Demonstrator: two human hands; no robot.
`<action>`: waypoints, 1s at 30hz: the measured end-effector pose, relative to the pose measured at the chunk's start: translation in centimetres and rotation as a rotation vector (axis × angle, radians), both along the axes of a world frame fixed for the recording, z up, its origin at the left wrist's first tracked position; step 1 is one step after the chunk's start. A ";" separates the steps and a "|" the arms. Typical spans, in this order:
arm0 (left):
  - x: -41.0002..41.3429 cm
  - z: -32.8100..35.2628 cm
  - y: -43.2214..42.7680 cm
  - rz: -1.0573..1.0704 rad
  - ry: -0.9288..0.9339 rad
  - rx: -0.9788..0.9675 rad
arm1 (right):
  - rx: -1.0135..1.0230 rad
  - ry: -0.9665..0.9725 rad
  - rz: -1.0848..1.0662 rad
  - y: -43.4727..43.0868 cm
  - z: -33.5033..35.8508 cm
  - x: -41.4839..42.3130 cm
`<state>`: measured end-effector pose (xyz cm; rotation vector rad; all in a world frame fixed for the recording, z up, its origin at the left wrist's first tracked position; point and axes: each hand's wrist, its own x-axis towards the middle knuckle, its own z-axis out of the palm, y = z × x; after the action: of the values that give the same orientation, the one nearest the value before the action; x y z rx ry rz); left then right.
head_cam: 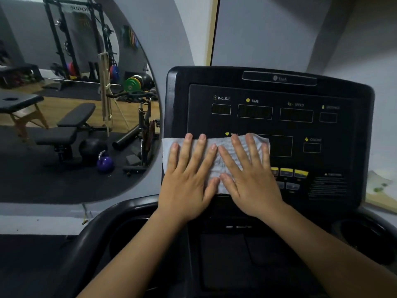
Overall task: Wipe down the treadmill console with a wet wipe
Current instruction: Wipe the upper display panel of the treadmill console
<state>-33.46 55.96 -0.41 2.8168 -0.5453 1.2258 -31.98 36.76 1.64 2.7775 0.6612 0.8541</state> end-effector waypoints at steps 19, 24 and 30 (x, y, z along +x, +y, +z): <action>-0.3 -0.3 0.1 -0.035 0.047 0.010 | -0.035 0.078 0.015 -1.0 0.0 -0.6; 4.3 6.2 0.0 0.006 -0.004 0.019 | -0.005 0.008 -0.045 -0.5 6.5 4.0; 8.1 12.7 -0.1 0.056 -0.029 0.065 | -0.012 -0.093 -0.080 0.0 12.5 8.0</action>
<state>-25.35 55.86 12.26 2.8910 -0.5201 1.2843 -23.94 36.71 14.17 2.7143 0.5348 0.9532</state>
